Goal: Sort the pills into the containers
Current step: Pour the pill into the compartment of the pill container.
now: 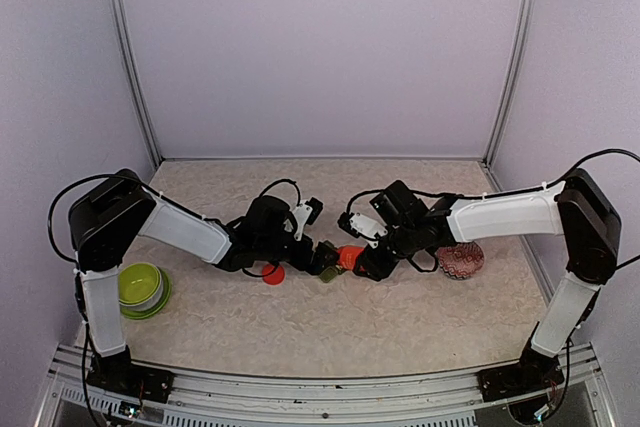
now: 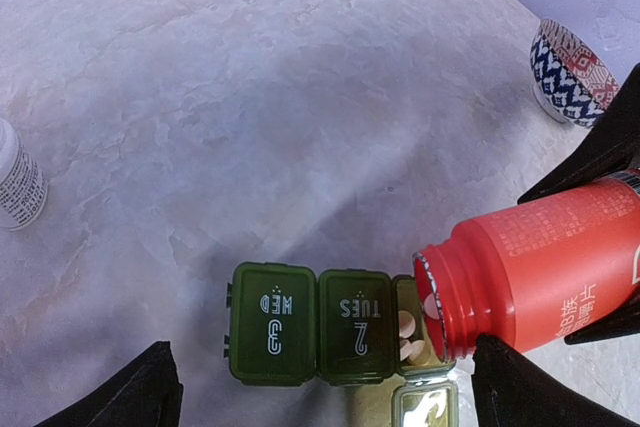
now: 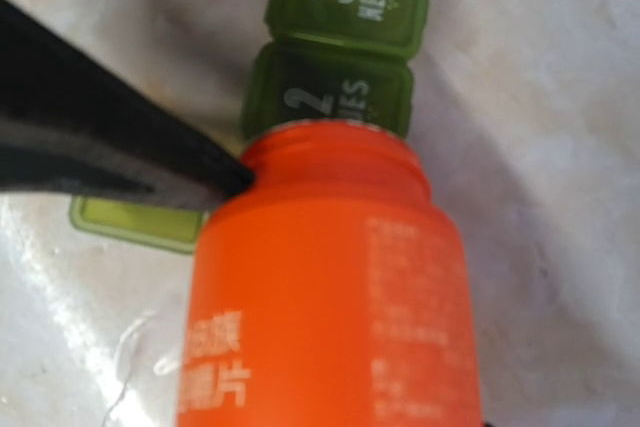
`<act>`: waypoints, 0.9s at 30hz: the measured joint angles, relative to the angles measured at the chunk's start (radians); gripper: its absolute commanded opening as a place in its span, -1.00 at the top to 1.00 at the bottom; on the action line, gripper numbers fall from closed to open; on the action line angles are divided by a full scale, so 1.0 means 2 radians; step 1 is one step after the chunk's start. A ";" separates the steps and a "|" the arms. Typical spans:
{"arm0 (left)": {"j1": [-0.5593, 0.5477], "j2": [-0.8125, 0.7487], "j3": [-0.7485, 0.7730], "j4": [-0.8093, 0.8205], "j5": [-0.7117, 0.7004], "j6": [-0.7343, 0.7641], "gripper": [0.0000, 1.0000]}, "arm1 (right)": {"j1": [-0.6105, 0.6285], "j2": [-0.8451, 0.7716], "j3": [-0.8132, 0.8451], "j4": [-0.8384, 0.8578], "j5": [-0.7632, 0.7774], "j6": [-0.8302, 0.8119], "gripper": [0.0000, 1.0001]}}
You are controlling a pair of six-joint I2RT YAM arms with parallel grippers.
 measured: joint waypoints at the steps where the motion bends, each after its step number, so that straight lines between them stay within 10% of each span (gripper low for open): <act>1: 0.000 0.000 0.000 0.000 0.000 0.000 -0.98 | 0.000 0.000 0.000 0.000 0.000 0.000 1.00; 27: 0.000 0.000 -0.001 -0.002 0.007 0.002 -0.98 | 0.002 -0.009 0.004 0.001 0.011 -0.005 1.00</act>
